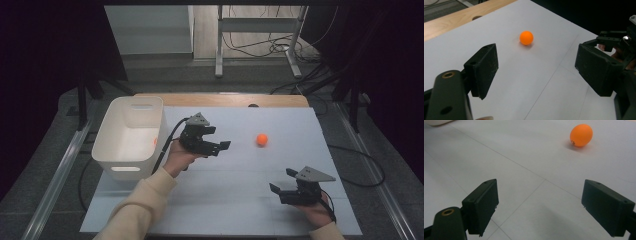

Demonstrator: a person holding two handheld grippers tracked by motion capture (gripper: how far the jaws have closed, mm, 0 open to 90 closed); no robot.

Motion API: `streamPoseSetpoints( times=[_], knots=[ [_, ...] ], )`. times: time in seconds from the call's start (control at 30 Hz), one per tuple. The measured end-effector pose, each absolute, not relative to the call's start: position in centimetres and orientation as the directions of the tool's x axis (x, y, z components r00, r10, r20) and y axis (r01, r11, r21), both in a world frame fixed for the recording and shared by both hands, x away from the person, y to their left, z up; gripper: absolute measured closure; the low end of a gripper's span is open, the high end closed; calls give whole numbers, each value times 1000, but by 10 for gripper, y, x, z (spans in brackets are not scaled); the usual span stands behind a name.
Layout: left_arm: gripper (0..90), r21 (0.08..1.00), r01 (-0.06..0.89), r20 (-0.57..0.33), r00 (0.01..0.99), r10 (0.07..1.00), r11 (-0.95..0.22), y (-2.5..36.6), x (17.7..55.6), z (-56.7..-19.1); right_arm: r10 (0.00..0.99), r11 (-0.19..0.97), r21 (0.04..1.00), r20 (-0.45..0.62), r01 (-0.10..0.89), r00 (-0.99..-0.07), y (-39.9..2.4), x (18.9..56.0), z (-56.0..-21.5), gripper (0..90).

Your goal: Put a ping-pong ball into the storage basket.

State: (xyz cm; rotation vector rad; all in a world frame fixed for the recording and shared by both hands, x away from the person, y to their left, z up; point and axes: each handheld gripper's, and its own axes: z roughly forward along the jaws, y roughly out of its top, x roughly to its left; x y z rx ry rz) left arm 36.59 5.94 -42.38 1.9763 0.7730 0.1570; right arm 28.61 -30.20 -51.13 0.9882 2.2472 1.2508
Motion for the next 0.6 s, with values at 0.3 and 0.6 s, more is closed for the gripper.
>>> streamPoseSetpoints(
  times=[0.3, 0.6],
  knots=[
    [199, 816, 458, -197, 794, 575, -353, 42, 377, -438, 734, 355, 847, 10, 396, -679, -301, 287, -512, 145],
    [203, 813, 460, -196, 793, 577, -357, 29, 386, -446, 732, 357, 846, 11, 397, -681, -300, 288, -512, 145]
  ],
)
